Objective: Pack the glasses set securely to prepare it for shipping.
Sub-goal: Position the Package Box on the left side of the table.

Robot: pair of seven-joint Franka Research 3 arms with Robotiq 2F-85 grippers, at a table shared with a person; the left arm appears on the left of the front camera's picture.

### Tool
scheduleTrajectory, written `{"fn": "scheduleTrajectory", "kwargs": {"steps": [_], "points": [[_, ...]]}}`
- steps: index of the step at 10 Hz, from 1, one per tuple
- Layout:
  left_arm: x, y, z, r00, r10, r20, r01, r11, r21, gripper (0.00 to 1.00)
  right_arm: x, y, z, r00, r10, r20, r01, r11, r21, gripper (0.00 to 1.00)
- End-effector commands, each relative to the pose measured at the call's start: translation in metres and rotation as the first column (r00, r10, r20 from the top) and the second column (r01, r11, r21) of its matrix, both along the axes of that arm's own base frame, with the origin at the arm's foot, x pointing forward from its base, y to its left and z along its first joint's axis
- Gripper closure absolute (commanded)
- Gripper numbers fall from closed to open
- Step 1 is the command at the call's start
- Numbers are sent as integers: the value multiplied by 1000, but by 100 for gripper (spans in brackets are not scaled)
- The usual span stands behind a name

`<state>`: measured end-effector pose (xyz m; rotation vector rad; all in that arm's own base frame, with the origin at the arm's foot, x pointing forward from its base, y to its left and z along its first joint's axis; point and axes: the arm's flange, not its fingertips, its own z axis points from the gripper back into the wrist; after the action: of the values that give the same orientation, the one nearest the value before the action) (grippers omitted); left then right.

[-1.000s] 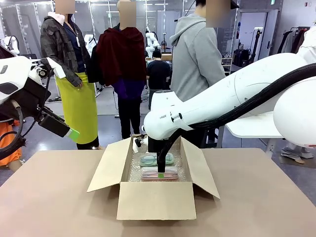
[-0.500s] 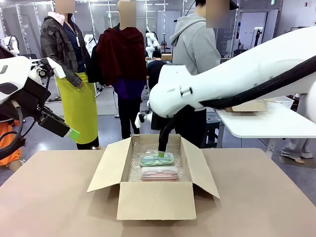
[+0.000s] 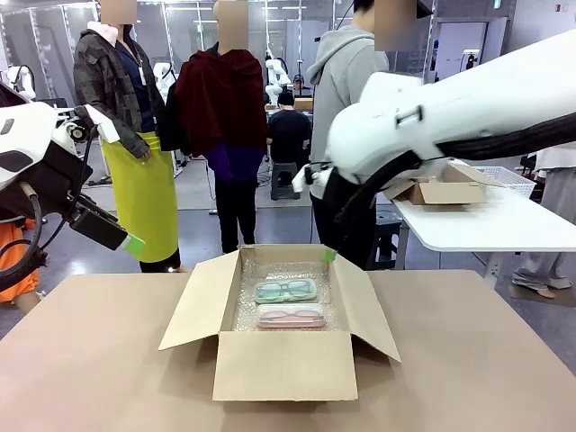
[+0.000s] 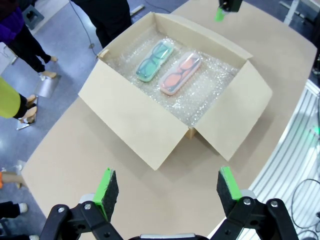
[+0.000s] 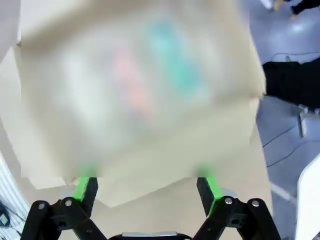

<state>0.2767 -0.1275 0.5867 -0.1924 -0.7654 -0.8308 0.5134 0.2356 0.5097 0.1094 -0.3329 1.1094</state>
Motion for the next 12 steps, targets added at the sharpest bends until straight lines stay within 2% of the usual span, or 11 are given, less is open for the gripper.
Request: {"fn": "scheduleTrajectory", "kwargs": {"steps": [1, 3, 5, 7, 10, 11, 12], "points": [[0, 0, 0, 1000, 0, 6, 0, 1000, -3, 0, -44, -45, 1, 995, -73, 66, 66, 993, 93, 0], [0, 0, 0, 1000, 0, 6, 0, 1000, -3, 0, -75, -90, 11, 986, -145, 84, 133, 982, 138, 0], [0, 0, 0, 1000, 0, 6, 0, 1000, -3, 0, -98, -134, 8, 966, -245, 76, 229, 957, 179, 0], [0, 0, 0, 1000, 0, 6, 0, 1000, -3, 0, -116, -162, 3, 951, -300, 78, 276, 934, 227, 0], [0, 0, 0, 1000, 0, 6, 0, 1000, -3, 0, -124, -181, 0, 933, -344, 108, 299, 905, 304, 0], [0, 0, 0, 1000, 0, 6, 0, 1000, -3, 0, -118, -180, 5, 945, -319, 70, 296, 927, 229, 0], [0, 0, 0, 1000, 0, 6, 0, 1000, -3, 0, -118, -180, 5, 945, -319, 70, 296, 927, 229, 0]]}}
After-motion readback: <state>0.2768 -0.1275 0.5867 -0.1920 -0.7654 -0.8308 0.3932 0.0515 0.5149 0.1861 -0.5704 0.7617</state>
